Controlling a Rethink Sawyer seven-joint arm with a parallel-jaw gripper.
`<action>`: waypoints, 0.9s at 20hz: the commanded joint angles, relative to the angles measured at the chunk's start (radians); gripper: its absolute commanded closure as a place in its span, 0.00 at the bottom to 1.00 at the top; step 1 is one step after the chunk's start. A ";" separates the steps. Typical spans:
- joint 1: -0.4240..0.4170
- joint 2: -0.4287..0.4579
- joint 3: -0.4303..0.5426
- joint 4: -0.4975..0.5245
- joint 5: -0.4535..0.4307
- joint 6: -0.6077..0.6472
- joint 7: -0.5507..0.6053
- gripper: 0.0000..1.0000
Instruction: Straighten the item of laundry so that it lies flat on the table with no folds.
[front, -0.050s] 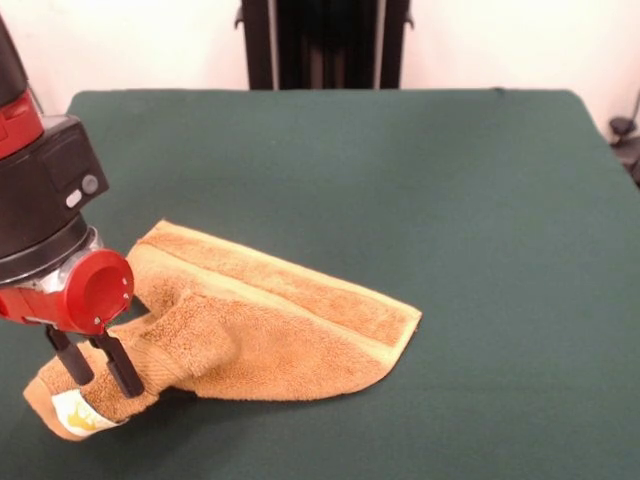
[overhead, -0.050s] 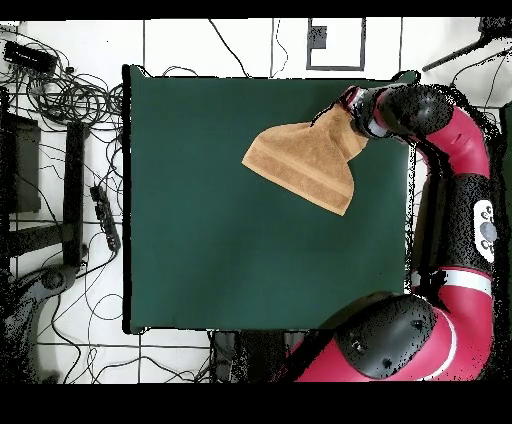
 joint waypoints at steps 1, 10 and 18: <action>-0.050 -0.007 0.130 0.014 0.087 0.248 -0.229 0.00; -0.188 -0.073 0.178 0.151 0.090 0.292 -0.453 0.00; -0.219 -0.068 0.214 0.395 -0.017 -0.096 -0.398 0.00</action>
